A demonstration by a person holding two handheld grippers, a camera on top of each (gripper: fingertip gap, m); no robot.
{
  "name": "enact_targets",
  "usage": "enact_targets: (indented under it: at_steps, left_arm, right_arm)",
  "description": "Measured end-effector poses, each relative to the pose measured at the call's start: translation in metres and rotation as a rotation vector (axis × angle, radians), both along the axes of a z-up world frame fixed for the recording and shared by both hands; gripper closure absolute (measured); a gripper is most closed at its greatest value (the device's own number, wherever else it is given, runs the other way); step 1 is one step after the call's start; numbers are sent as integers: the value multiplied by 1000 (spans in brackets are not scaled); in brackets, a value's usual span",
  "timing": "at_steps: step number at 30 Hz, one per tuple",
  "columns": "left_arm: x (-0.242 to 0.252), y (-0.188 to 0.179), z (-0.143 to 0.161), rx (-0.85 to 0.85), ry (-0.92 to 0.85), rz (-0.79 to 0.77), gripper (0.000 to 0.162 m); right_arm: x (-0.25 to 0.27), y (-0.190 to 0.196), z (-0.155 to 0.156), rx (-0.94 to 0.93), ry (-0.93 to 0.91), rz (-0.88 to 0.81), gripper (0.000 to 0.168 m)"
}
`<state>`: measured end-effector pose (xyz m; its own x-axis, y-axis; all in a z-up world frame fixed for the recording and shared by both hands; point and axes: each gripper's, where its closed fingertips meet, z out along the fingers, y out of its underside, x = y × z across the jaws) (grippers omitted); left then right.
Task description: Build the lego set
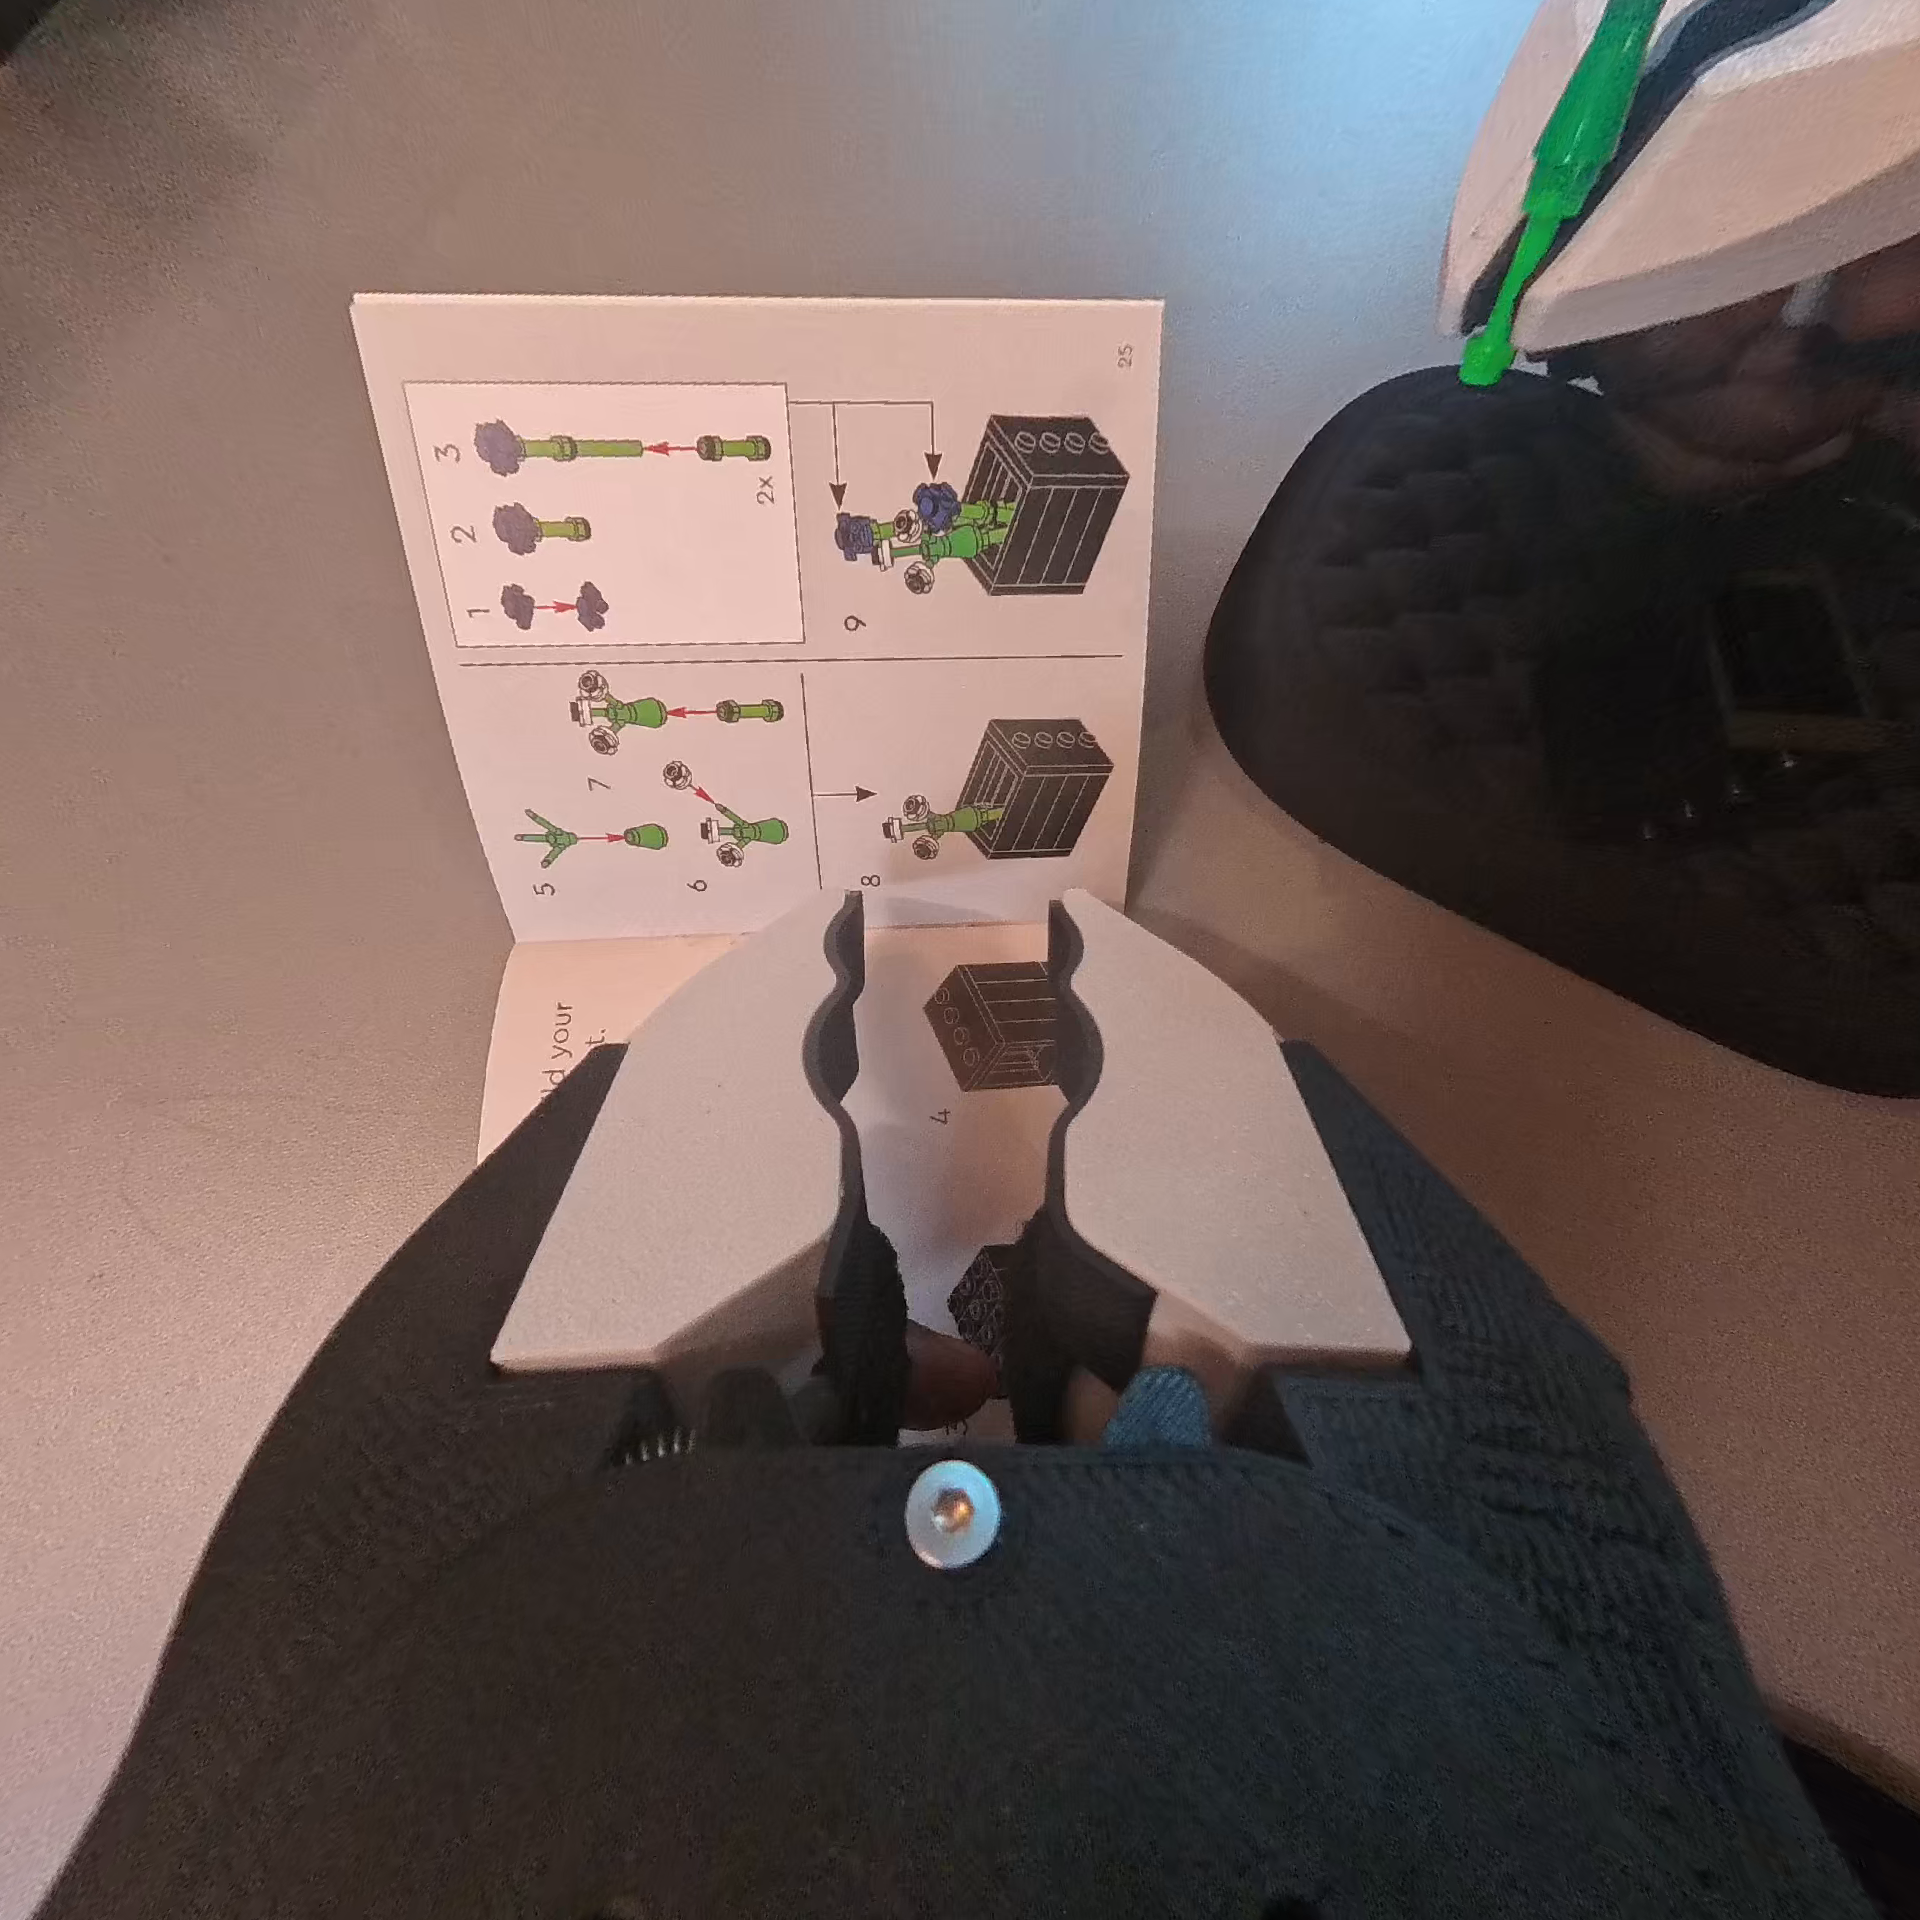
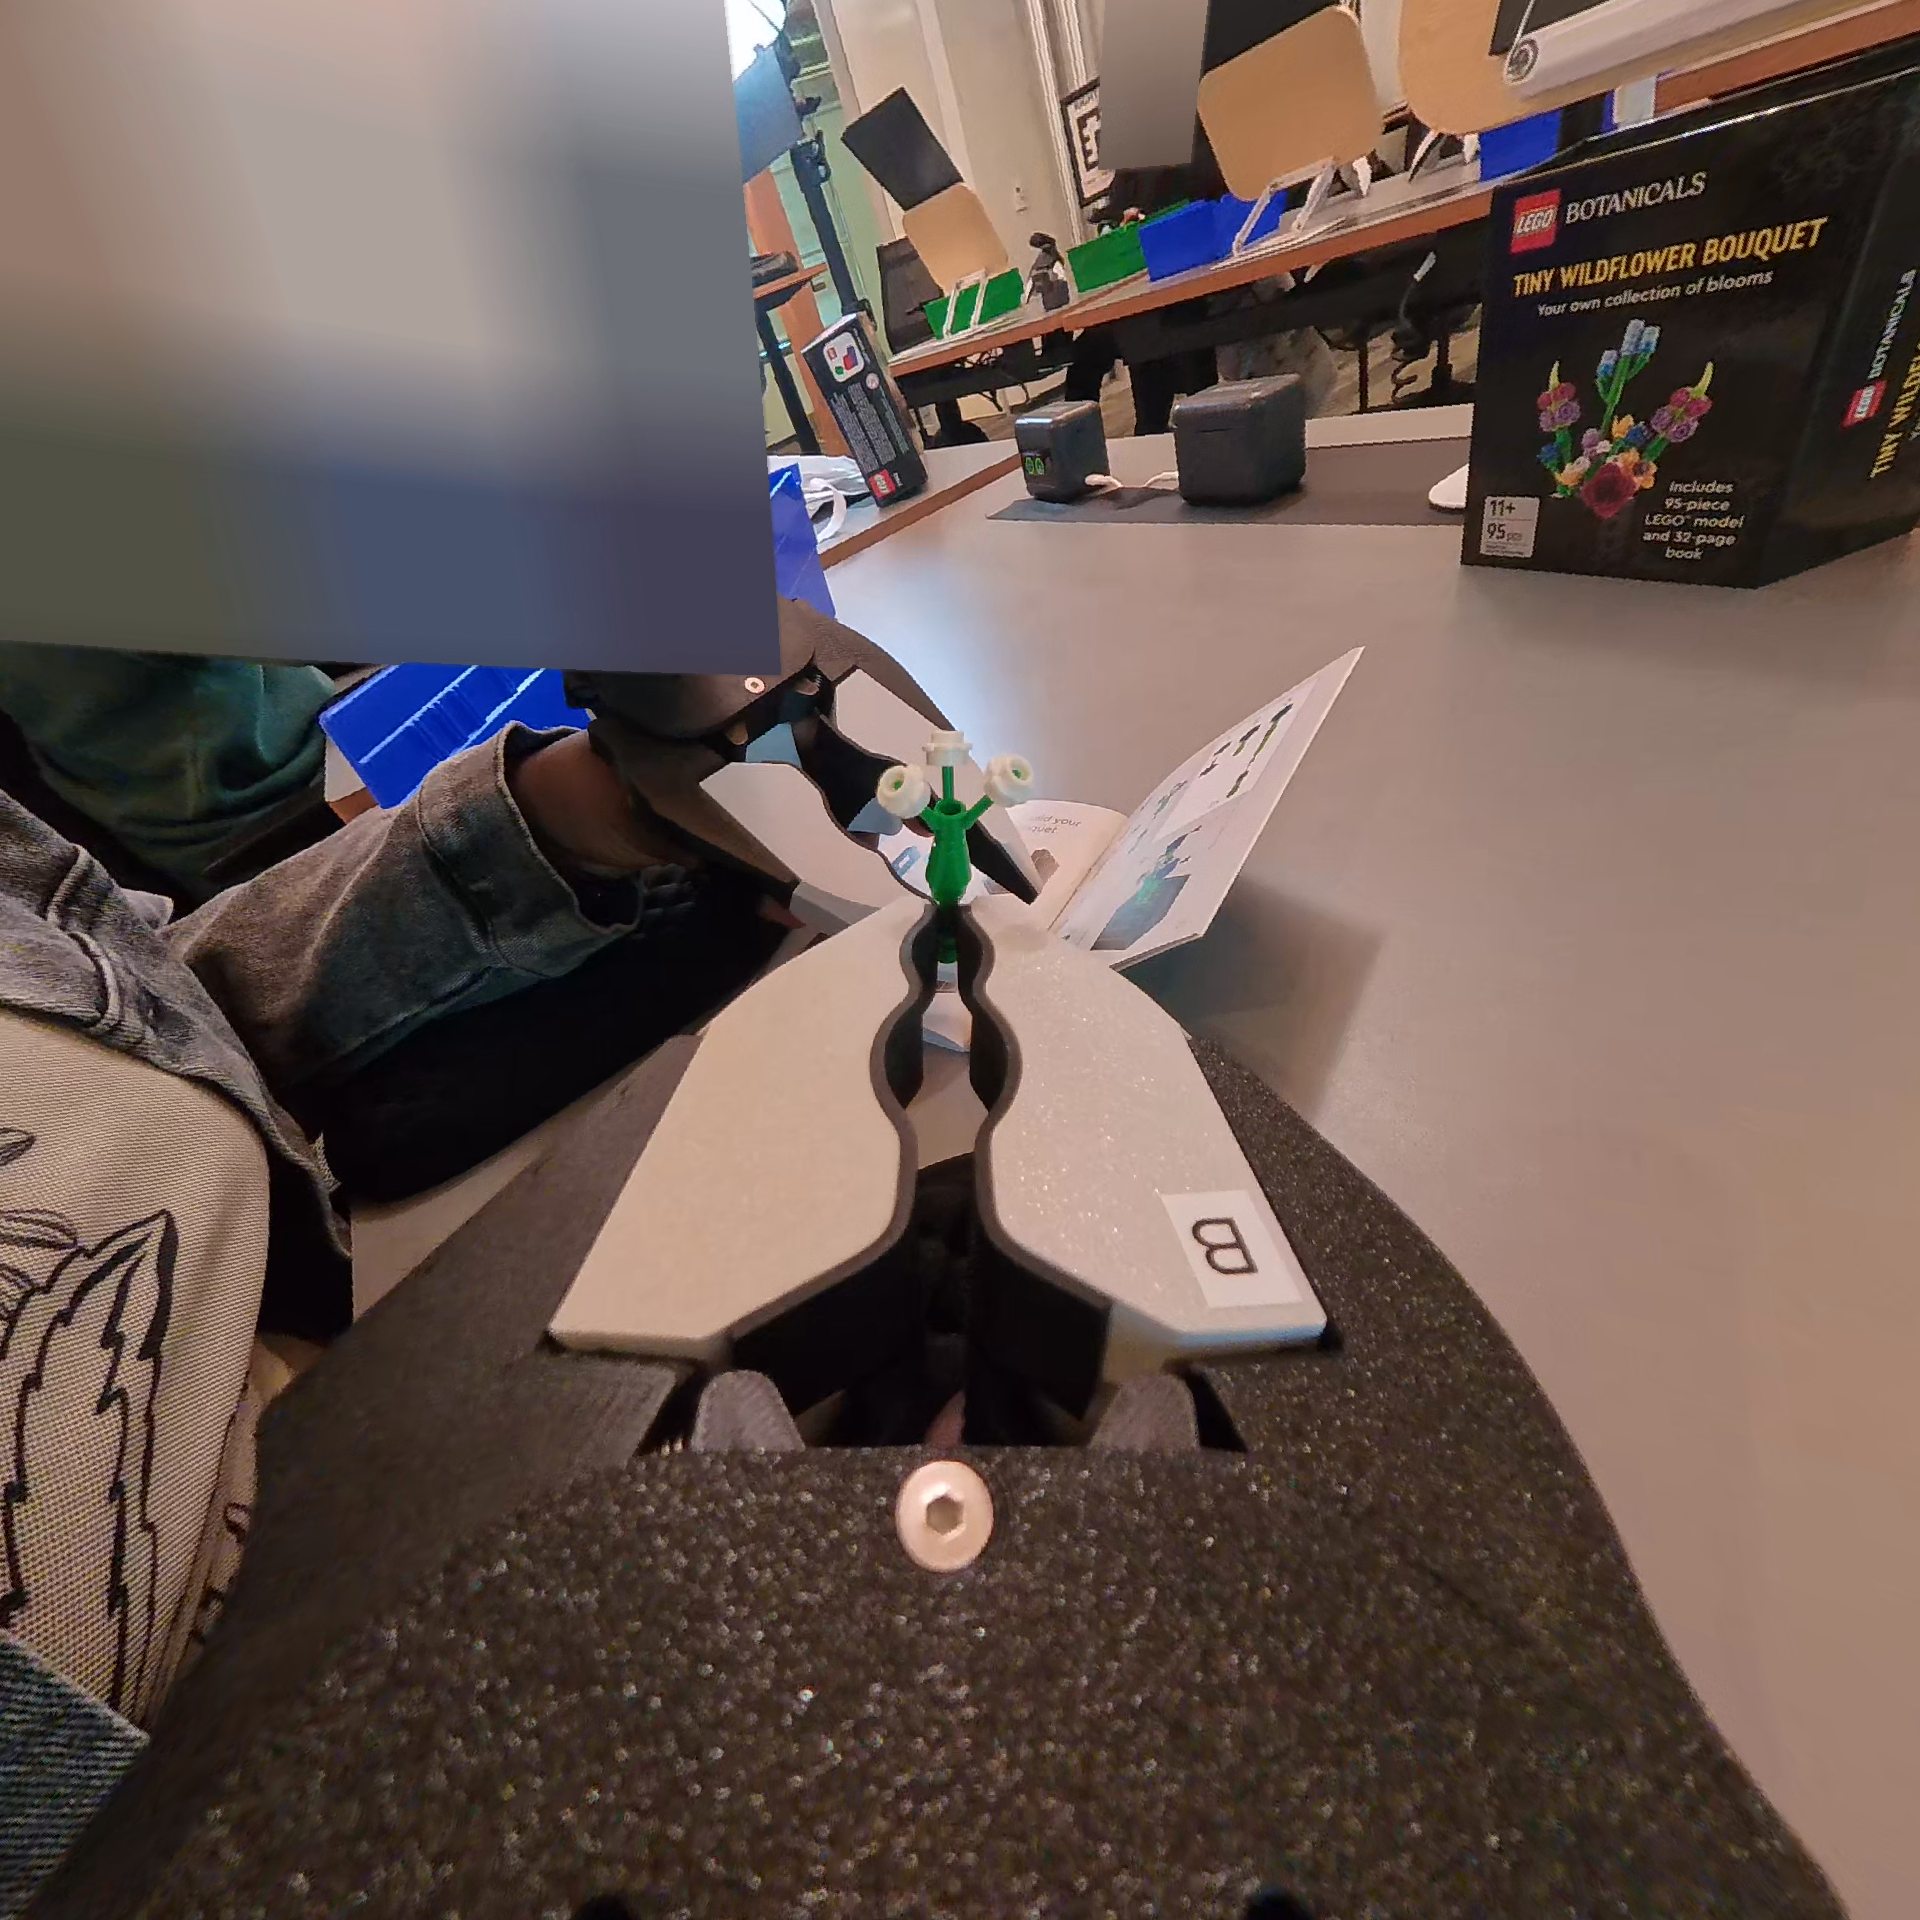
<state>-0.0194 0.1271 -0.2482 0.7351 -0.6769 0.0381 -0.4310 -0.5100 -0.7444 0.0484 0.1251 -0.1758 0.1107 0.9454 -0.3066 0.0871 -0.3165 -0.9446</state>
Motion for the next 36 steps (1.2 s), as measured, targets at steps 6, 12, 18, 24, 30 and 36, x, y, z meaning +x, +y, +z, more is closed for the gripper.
enact_targets:
  at_steps: [6,12,18,24,30,36]
  left_arm:
    - [-2,1,2,1,-23,12,128]
    - [-8,2,48,158,-169,82,121]
    - [-39,-30,80,205,-155,269,95]
    - [-24,-60,61,171,-212,323,76]
    - [-1,-82,68,255,-239,301,105]
    - [29,-92,87,395,-385,247,147]
  right_arm:
    - [0,0,-1,-1,-3,1,165]
    - [0,0,-1,-3,-3,2,165]
    - [-1,-2,0,4,-4,13,165]
    - [3,-6,8,41,41,28,165]
    - [14,-27,42,107,141,52,166]
    - [21,-55,65,11,241,99,166]
